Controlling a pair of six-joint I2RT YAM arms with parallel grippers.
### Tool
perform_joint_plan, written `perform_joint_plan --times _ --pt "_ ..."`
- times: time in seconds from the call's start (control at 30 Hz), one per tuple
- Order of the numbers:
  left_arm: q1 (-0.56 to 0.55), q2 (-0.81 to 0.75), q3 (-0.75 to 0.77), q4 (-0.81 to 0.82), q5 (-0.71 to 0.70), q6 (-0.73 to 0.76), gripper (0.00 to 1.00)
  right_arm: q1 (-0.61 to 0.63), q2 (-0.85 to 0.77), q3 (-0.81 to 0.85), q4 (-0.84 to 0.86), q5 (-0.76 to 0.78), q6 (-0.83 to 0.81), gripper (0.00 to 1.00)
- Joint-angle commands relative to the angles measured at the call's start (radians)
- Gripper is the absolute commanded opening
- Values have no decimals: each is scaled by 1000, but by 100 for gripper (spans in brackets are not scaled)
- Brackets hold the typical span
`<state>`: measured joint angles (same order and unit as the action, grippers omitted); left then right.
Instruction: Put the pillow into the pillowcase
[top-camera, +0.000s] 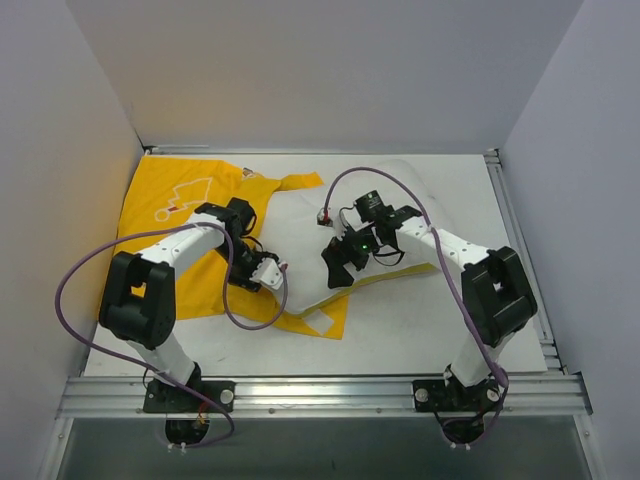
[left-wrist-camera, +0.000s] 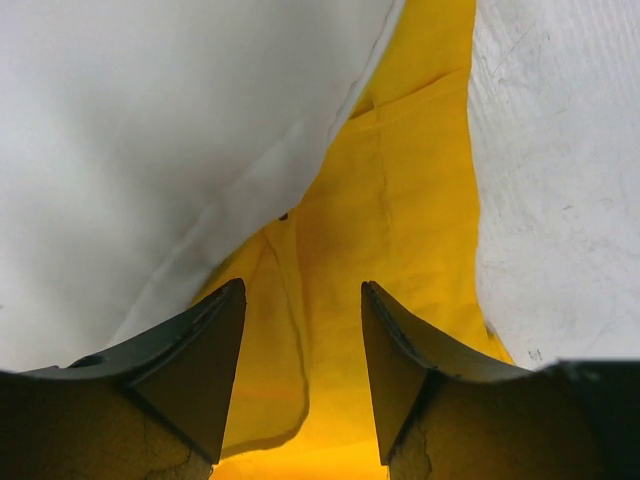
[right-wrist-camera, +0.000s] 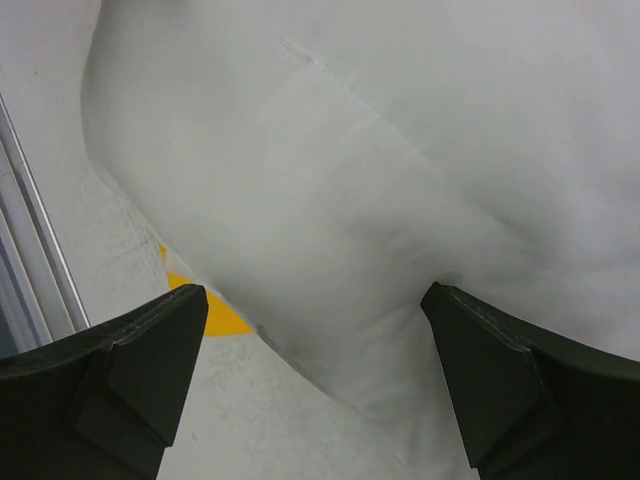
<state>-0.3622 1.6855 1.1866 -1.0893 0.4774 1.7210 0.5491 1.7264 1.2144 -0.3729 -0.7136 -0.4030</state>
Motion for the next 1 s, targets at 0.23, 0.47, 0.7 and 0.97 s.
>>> perform_joint_plan --times 0.23,0.47,0.7,0.97 --pt "66 -52 -51 -7 12 81 62 74 -138 -212 365 -101 -285 100" --pt "71 -67 -88 14 29 88 66 120 -189 -314 485 -171 -569 100" --pt "68 -46 -82 48 24 72 66 198 -117 -315 531 -158 -623 100" --pt "52 -40 -123 72 -23 95 28 206 71 -208 607 47 -464 64"
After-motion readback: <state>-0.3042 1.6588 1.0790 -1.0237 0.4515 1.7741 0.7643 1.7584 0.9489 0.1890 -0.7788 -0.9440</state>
